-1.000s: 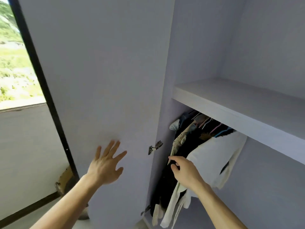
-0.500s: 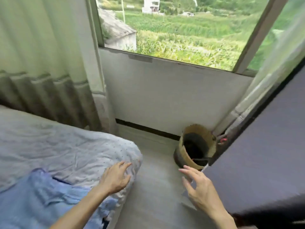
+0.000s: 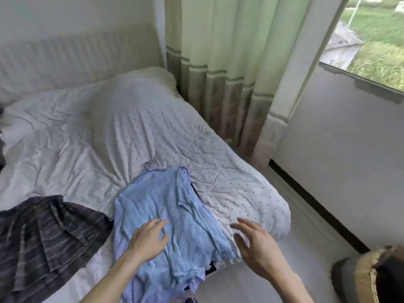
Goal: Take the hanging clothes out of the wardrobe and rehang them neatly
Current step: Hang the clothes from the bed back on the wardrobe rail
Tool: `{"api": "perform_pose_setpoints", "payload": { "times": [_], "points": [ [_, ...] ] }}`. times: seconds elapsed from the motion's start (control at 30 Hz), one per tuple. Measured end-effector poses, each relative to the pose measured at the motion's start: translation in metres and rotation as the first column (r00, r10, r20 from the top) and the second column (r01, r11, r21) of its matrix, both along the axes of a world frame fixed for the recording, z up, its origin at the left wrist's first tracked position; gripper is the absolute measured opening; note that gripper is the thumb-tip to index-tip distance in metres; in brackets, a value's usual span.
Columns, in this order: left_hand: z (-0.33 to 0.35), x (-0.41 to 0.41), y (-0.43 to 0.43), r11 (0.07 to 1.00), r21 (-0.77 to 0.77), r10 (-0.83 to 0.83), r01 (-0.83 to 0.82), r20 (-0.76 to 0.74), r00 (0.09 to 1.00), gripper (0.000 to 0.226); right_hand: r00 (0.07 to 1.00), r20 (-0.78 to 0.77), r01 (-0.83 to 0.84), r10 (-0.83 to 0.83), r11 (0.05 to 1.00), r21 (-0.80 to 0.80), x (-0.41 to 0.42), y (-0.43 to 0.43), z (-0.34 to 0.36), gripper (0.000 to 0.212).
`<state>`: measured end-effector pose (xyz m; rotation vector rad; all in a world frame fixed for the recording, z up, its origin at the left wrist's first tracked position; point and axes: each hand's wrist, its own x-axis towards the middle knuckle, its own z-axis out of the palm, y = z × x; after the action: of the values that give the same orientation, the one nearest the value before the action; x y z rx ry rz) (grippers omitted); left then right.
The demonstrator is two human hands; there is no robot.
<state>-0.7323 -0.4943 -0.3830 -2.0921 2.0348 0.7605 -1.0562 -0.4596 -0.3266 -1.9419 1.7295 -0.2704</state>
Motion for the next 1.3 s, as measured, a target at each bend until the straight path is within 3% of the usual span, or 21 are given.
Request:
{"api": "perform_pose_setpoints", "payload": {
  "times": [0.23,0.53,0.73,1.0,1.1,1.3],
  "points": [
    [0.002,0.042,0.067,0.962,0.005,0.272,-0.272,0.014,0.962,0.058,0.966,0.022,-0.256,0.256,0.967,-0.011,0.037,-0.033,-0.012,0.033],
    [-0.043,0.066,0.080,0.940,0.095,0.323,-0.327,0.056,0.945,0.053,0.894,-0.048,-0.433,0.446,0.886,0.165,0.082,-0.048,-0.052,0.042],
    [-0.100,0.094,0.008,0.925,0.262,0.285,-0.276,0.005,0.959,0.057,0.899,-0.089,-0.377,0.428,0.862,0.338,0.124,-0.093,-0.100,0.048],
    [-0.181,0.174,-0.129,0.892,0.399,0.210,-0.214,0.054,0.976,0.057,0.891,-0.154,-0.280,0.427,0.785,0.553,0.212,-0.194,-0.186,0.053],
    [-0.204,0.204,-0.177,0.904,0.395,0.116,-0.161,0.136,0.984,0.052,0.893,-0.167,-0.251,0.418,0.770,0.586,0.235,-0.228,-0.212,0.055],
    [-0.246,0.254,-0.257,0.934,0.276,0.179,-0.226,0.184,0.966,0.064,0.860,-0.271,-0.198,0.433,0.771,0.605,0.263,-0.268,-0.247,0.068]
  ]
}}
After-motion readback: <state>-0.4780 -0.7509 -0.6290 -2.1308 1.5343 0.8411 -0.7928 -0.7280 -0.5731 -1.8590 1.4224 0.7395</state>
